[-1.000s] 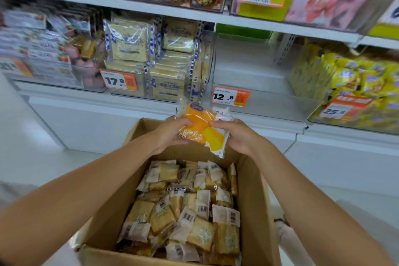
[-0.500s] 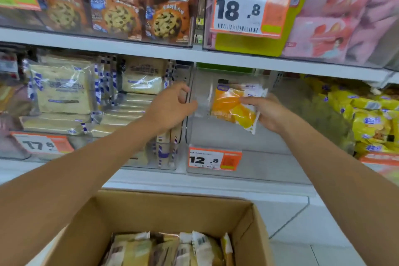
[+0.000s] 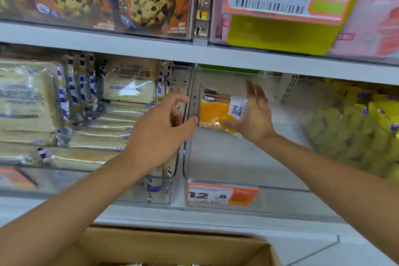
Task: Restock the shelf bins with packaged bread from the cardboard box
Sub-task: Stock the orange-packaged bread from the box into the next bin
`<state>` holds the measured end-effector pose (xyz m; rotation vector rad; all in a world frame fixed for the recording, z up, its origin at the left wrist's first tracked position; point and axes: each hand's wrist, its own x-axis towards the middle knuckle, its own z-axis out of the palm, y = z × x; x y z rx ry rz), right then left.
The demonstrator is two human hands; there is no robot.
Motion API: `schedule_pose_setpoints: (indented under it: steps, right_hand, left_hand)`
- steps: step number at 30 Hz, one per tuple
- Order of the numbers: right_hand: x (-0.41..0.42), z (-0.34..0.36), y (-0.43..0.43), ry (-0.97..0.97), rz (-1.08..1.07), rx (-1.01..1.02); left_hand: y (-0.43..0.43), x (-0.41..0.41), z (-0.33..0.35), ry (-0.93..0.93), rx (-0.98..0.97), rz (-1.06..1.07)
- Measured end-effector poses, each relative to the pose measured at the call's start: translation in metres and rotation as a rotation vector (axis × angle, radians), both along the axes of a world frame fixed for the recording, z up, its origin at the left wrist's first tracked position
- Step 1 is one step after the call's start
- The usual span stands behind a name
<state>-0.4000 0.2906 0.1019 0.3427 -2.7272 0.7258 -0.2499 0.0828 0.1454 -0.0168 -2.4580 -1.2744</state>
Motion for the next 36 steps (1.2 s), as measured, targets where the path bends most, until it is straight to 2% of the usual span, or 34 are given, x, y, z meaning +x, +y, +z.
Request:
schedule_pose_setpoints:
  steps: [2,4,6,8,11,14,19,24,29,34,36]
  right_hand:
    - [-0.002,0.011,-0.005,0.151,0.109,0.330]
    - [-0.007,0.014,-0.013,0.126,0.218,0.488]
    - [-0.011,0.008,-0.023,0.070,0.240,0.495]
    - [-0.014,0.001,-0.029,0.103,0.227,0.530]
    - [-0.016,-0.003,-0.019,0.219,0.193,0.666]
    - [-0.017,-0.011,-0.004,0.396,0.282,0.882]
    - [-0.027,-0.007,-0.015,0.354,0.283,0.989]
    - [-0.010,0.005,-0.006,0.293,0.367,0.840]
    - [0.058,0.030,0.001,0.115,0.362,0.372]
    - [0.148,0.049,0.003,0.191,0.211,0.089]
    - [0.189,0.048,0.000,0.172,0.186,-0.020]
  left_hand:
    - [0.000,-0.001,0.000,-0.007,0.011,-0.010]
    - [0.000,0.000,0.000,-0.006,0.012,-0.013]
    - [0.000,0.002,0.001,-0.002,0.001,-0.015]
    - [0.000,0.002,0.002,-0.002,0.001,-0.014]
    - [0.001,0.002,0.003,-0.001,-0.004,-0.021]
    - [0.001,0.002,0.003,0.002,-0.016,-0.028]
    - [0.001,0.001,0.003,0.009,-0.033,-0.030]
    - [0.000,0.000,0.004,-0.006,-0.005,-0.042]
    - [0.003,0.008,0.014,-0.008,0.024,-0.014]
    - [0.016,0.055,0.025,0.098,-0.070,0.086]
    - [0.022,0.086,0.021,0.086,-0.093,0.087]
